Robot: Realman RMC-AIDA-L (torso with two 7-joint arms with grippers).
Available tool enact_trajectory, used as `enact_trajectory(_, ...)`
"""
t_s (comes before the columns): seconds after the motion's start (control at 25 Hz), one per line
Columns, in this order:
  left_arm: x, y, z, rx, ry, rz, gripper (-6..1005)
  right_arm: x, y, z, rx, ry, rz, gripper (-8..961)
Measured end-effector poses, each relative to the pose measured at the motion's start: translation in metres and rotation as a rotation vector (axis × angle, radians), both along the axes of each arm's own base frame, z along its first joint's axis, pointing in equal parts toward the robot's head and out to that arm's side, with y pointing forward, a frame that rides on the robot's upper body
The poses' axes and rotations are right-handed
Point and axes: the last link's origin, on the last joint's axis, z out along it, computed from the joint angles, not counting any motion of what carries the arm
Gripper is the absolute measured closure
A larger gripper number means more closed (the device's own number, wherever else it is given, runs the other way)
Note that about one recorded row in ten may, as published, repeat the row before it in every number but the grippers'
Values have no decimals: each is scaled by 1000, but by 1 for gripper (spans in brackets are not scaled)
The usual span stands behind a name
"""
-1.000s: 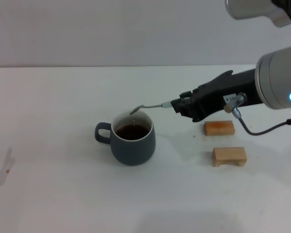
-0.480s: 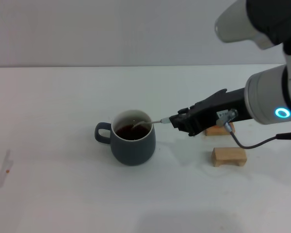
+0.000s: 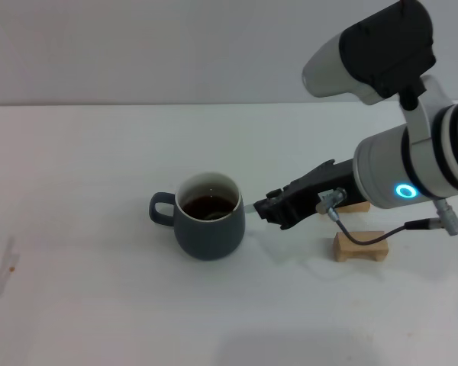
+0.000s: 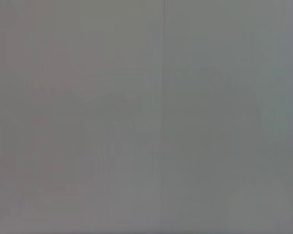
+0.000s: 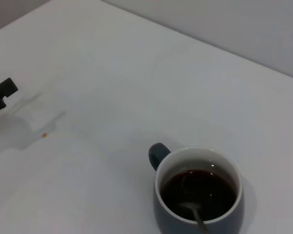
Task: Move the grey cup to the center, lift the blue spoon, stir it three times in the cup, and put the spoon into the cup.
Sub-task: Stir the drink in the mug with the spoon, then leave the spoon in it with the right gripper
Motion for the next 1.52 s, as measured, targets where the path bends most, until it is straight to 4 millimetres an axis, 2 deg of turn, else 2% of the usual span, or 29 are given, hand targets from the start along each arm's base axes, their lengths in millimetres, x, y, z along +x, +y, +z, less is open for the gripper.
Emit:
enact_trajectory(0.28,0,-1,0,0,0,2,140,2,3,-12,-28,14,-1,787)
enact_trajectory(0.52,0,0,0,1,-5,0,140,6,13,-24,-63,30,-1,787)
enact_trajectory(0.72,0,-1,0,1,-6,-1,140,5,21,-27,-51,24,13,787)
enact_trajectory(0.88,0,-1,0,1,-6,-1,140,5,26,-23,-30,21,25,787)
enact_trajectory(1.2,1,-1,-1,2,-10,-2,140,19,35,-8,26,-5,-6,787)
enact_trajectory(1.52,3,2,-2,1,-14,-9,140,22,21,-3,8,-4,-11,787)
